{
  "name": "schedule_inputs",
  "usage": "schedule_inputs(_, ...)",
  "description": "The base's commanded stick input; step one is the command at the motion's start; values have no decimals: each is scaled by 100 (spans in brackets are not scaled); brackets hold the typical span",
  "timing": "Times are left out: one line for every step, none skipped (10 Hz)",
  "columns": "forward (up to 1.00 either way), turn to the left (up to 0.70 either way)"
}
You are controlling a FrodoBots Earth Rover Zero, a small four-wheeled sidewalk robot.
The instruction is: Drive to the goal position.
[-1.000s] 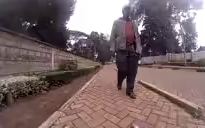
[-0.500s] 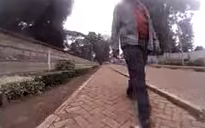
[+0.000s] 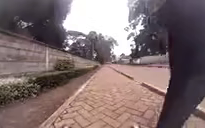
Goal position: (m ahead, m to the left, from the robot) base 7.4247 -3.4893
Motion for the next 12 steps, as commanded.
schedule_inputs(70, 0)
schedule_inputs(70, 0)
schedule_inputs(70, 0)
schedule_inputs(70, 0)
schedule_inputs(70, 0)
schedule_inputs(70, 0)
schedule_inputs(70, 0)
schedule_inputs(70, 0)
schedule_inputs(70, 0)
schedule_inputs(70, 0)
schedule_inputs(70, 0)
schedule_inputs(70, 0)
